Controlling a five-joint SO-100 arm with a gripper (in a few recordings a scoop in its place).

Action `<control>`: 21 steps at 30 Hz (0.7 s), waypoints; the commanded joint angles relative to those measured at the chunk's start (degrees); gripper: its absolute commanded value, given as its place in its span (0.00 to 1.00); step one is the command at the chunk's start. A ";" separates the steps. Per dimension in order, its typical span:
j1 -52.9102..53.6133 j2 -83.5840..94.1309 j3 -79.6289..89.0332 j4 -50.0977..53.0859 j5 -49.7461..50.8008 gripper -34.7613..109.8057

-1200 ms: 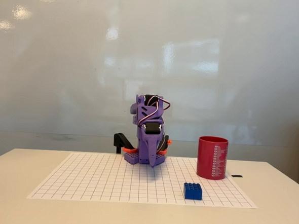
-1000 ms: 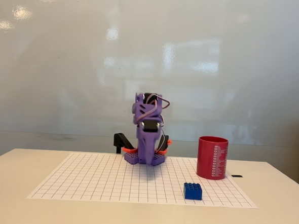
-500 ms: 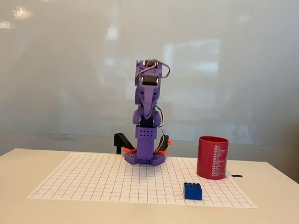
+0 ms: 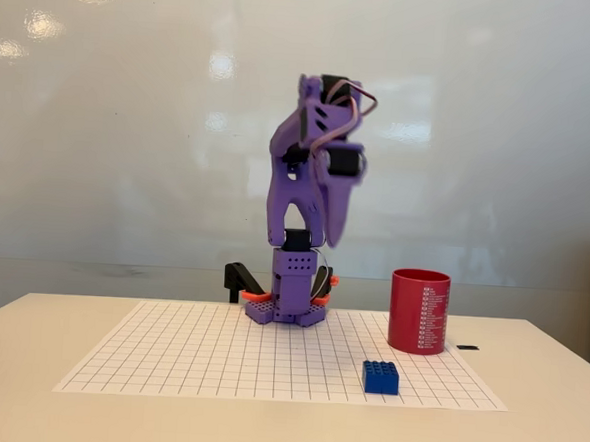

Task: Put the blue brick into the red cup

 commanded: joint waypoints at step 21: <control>-12.22 -16.35 2.29 -23.38 14.85 0.23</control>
